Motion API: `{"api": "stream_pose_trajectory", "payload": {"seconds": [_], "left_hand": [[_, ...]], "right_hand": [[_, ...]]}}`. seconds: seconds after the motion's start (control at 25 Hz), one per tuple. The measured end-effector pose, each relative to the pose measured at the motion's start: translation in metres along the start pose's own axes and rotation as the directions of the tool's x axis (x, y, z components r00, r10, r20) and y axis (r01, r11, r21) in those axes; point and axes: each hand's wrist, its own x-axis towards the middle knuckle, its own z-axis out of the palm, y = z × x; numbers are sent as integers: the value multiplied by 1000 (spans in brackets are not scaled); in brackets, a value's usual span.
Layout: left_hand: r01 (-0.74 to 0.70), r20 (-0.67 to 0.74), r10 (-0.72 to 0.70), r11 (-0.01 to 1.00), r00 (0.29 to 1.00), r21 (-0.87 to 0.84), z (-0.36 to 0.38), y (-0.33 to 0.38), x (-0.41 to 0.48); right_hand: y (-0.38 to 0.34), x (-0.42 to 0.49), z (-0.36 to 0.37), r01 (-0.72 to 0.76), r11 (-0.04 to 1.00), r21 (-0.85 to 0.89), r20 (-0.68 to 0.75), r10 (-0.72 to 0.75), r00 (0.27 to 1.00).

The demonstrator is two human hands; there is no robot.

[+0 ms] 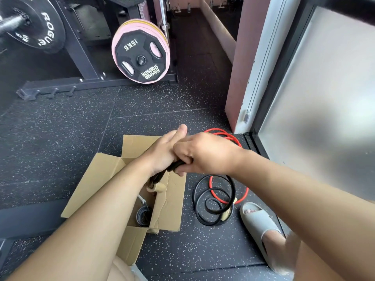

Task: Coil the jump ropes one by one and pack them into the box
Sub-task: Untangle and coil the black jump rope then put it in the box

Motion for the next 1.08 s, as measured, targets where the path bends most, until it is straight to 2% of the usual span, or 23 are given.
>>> {"api": "stream_pose_trajectory", "payload": {"seconds": [0.08,0.2,0.28,0.36,0.4,0.44,0.52,0.56,0.68,0.72,0.8,0.88,0.96,1.08], "left_hand": [[145,183,-137,989,973,-29,4,6,-7],[192,386,-144,977,911,-88,-1,13,-9],[178,473,-54,959,879,-220,-13,17,-10],[132,500,63,930,864,-344,-26,21,-12],[93,485,117,917,867,-387,-30,22,-13],[50,454,154,912,878,-407,-33,26,-16],[-4,335,157,909,929,-416,-31,29,-17],[-25,261,149,906,954,-423,-29,29,-17],[-108,8,123,898,992,-426,-20,24,-11],[-129,-64,113,899,992,-418,-18,22,-8],[-169,-184,111,925,977,-341,-17,19,-3],[-185,-244,124,952,962,-246,-16,20,-1],[-126,-253,80,977,964,-174,-17,17,1],[22,-275,-41,997,961,-74,-16,9,3]], "right_hand": [[4,-4,-13,12,999,-30,-133,-16,991],[10,-5,-21,-104,994,-16,-248,96,964],[16,-7,-25,-131,987,88,-168,145,975],[29,-11,-27,-224,964,141,-34,231,972],[34,-13,-27,-295,931,217,0,302,953],[37,-16,-25,-351,860,370,12,373,928],[33,-17,-15,-373,615,695,32,491,871],[27,-15,-9,-368,478,798,68,535,842],[15,-7,7,-354,83,931,232,615,753],[17,-6,7,-370,30,929,270,628,730],[23,-6,5,-412,59,909,281,644,711],[26,-4,2,-366,72,928,228,667,709],[28,-2,-4,-275,84,958,133,718,683],[34,0,-10,-153,81,985,26,804,594]]}}
